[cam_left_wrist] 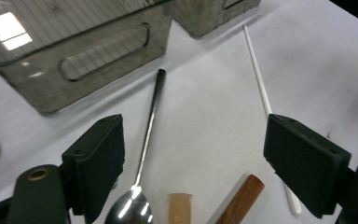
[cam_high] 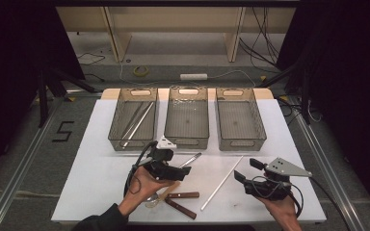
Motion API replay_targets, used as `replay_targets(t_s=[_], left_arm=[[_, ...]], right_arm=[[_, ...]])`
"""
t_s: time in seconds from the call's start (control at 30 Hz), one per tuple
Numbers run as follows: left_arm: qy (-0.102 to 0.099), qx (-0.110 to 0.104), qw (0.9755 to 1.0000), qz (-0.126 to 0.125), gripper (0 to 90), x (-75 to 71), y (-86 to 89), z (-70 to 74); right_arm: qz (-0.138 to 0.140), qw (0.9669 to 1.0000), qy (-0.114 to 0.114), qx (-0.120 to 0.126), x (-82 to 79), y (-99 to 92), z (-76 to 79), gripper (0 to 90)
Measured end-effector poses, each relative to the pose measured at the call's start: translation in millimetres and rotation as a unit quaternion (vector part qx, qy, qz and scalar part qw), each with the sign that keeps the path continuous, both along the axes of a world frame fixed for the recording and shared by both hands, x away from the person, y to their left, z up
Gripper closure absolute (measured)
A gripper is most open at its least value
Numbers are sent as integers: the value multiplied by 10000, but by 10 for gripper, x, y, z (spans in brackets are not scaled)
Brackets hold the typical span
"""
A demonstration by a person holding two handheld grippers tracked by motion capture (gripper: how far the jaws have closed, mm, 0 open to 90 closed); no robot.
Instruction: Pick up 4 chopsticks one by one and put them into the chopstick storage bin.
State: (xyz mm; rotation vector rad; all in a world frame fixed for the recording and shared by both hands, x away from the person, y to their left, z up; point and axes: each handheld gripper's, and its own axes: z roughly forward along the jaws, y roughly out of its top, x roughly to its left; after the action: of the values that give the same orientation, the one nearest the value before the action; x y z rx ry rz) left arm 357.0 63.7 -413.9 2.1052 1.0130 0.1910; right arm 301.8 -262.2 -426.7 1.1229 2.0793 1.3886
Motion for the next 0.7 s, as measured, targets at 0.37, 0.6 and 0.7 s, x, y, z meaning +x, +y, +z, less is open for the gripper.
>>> replay_targets(t_s=[0.37,0.6,0.7], left_arm=[[101,167,9992,-338,241,-155,-325,-136],[219,299,9977,-562,301,-239,-566,-267],[188,327,9974,-618,331,-257,-650,-306]], right_arm=[[-12,10000,9,-7,0,0,-2,264],[-26,10000,14,-1,-2,-3,0,265],[-18,10000,5,-8,-2,-2,1,264]])
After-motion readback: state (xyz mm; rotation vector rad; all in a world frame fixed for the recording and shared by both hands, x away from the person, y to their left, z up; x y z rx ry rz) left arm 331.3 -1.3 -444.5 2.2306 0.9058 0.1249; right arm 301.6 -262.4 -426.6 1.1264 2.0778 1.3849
